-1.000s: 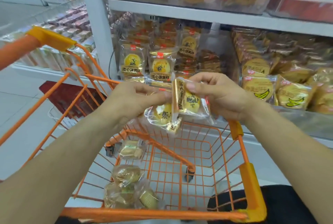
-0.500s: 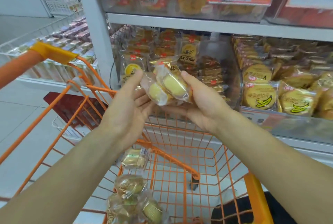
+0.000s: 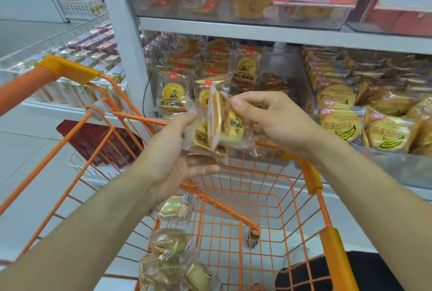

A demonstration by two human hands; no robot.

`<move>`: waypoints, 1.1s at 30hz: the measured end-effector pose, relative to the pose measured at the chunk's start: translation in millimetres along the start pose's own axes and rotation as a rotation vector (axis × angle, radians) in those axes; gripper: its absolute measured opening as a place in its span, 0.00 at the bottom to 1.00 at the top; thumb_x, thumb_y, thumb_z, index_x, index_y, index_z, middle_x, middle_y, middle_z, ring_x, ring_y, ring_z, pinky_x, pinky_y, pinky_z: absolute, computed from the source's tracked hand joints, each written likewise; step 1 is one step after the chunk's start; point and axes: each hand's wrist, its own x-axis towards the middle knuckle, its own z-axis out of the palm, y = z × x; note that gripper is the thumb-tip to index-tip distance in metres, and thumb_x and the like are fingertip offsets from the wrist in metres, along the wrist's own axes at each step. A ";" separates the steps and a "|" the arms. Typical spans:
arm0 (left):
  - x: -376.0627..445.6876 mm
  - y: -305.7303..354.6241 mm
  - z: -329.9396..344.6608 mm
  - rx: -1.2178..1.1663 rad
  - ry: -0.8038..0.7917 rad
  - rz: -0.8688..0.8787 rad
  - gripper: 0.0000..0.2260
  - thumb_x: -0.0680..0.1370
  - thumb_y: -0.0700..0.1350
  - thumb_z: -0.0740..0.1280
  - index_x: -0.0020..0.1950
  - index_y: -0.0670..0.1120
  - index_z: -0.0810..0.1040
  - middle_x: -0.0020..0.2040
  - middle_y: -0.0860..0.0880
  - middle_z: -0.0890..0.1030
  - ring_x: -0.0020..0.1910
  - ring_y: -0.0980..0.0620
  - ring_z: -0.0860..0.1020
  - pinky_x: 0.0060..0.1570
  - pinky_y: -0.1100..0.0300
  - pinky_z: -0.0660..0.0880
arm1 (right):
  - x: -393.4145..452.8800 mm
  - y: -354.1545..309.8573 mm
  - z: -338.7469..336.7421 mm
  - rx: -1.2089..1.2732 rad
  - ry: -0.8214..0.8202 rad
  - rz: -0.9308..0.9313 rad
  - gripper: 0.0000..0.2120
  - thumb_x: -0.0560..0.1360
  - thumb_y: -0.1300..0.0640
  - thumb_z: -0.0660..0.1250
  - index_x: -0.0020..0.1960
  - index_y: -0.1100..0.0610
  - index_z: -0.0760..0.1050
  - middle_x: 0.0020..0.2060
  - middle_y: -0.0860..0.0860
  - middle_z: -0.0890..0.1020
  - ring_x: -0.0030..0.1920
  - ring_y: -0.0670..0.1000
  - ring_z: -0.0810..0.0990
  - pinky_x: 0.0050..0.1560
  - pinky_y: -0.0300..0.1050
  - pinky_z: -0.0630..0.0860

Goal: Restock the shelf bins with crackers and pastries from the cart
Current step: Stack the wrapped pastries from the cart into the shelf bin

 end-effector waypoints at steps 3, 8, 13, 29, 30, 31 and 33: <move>-0.3 0.6 0.8 0.052 -0.065 -0.045 0.20 0.83 0.55 0.57 0.54 0.42 0.82 0.50 0.35 0.84 0.49 0.36 0.83 0.47 0.45 0.82 | -1.6 -2.7 -7.4 -0.284 -0.158 -0.087 0.13 0.78 0.48 0.65 0.55 0.51 0.84 0.52 0.46 0.83 0.51 0.39 0.81 0.51 0.34 0.76; 1.6 -5.5 2.2 0.092 -0.103 -0.094 0.16 0.82 0.50 0.60 0.61 0.41 0.80 0.54 0.35 0.83 0.50 0.37 0.84 0.46 0.43 0.82 | 0.6 -0.6 -8.3 -0.354 -0.226 -0.152 0.17 0.68 0.45 0.75 0.55 0.47 0.85 0.55 0.48 0.79 0.54 0.48 0.80 0.55 0.44 0.79; 0.4 -3.6 5.4 0.060 -0.169 -0.068 0.24 0.80 0.62 0.59 0.57 0.46 0.84 0.56 0.35 0.82 0.55 0.32 0.81 0.52 0.36 0.79 | 0.9 1.8 -2.4 -0.205 -0.098 -0.222 0.34 0.57 0.49 0.82 0.62 0.50 0.80 0.57 0.48 0.83 0.49 0.57 0.82 0.50 0.55 0.82; 9.4 -8.6 1.7 -0.049 0.052 0.233 0.27 0.71 0.48 0.74 0.63 0.34 0.75 0.53 0.37 0.84 0.50 0.40 0.84 0.42 0.54 0.82 | 9.3 11.7 37.5 -0.039 0.043 0.097 0.37 0.75 0.27 0.56 0.66 0.57 0.72 0.57 0.48 0.81 0.54 0.42 0.81 0.62 0.43 0.77; 9.4 -8.7 2.1 0.023 0.108 0.308 0.26 0.70 0.50 0.74 0.63 0.37 0.75 0.53 0.40 0.84 0.49 0.44 0.84 0.42 0.57 0.81 | 6.4 10.4 39.3 -0.044 -0.010 0.068 0.32 0.76 0.30 0.55 0.67 0.54 0.70 0.53 0.41 0.80 0.50 0.34 0.80 0.57 0.35 0.75; 8.5 -8.6 3.4 0.133 0.171 0.386 0.24 0.70 0.52 0.73 0.62 0.42 0.75 0.53 0.45 0.84 0.48 0.50 0.84 0.42 0.62 0.80 | 4.8 10.5 39.0 -0.038 -0.040 0.031 0.31 0.77 0.33 0.55 0.69 0.55 0.69 0.50 0.38 0.79 0.48 0.32 0.79 0.54 0.33 0.74; 4.9 -9.1 6.6 0.351 0.270 0.513 0.22 0.71 0.57 0.70 0.62 0.49 0.73 0.51 0.55 0.82 0.48 0.62 0.81 0.43 0.71 0.76 | 2.8 11.1 34.9 -0.020 -0.082 0.005 0.34 0.75 0.35 0.56 0.72 0.57 0.66 0.52 0.40 0.80 0.54 0.36 0.80 0.60 0.40 0.76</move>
